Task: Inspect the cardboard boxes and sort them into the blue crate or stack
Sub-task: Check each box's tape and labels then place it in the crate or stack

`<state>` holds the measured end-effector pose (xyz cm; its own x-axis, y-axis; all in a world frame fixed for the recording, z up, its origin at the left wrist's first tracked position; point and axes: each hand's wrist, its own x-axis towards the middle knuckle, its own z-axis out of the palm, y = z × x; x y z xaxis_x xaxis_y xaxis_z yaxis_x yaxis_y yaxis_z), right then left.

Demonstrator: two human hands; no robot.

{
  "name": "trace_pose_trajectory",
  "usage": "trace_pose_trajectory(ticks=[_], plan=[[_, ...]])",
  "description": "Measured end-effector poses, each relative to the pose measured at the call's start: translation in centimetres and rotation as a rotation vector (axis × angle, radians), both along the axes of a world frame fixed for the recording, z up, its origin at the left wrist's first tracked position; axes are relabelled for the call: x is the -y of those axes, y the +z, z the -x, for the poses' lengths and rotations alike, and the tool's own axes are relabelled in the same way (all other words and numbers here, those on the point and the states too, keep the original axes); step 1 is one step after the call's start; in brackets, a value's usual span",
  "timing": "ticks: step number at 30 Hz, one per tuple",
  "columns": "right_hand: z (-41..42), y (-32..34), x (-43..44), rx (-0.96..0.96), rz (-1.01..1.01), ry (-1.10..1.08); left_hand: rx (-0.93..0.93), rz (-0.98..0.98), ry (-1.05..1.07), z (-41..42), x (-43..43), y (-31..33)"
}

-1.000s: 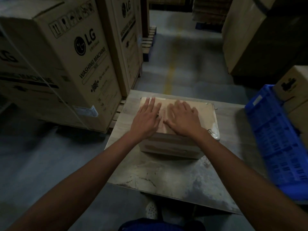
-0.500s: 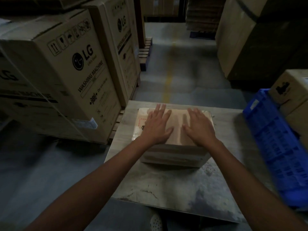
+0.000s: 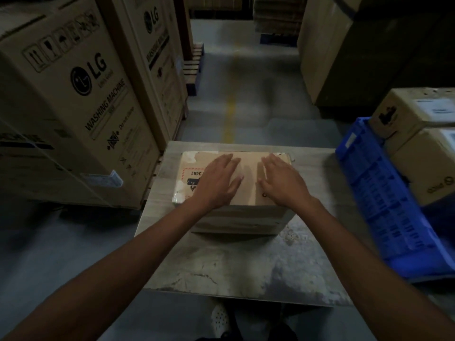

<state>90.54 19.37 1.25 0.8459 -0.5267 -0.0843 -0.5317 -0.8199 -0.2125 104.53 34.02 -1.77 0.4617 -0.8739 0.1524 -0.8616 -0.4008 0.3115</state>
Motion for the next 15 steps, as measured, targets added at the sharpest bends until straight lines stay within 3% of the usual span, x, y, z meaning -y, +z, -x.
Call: trace_pose_trajectory(ticks=[6, 10, 12, 15], plan=[[3.5, -3.2, -2.9, 0.044, 0.093, 0.036, 0.121, -0.211, 0.038, 2.2, -1.9, -1.3], [2.8, -2.7, -1.8, 0.036, 0.082, 0.052, 0.066, -0.252, 0.018, 1.5, -1.2, -0.8], [3.1, -2.8, -1.7, 0.073, 0.062, 0.053, 0.025, -0.220, 0.050, 1.3, -1.5, -0.8], [3.3, -2.9, -1.9, 0.152, 0.006, 0.011, -0.034, -0.100, 0.281, -0.2, -2.1, -0.4]])
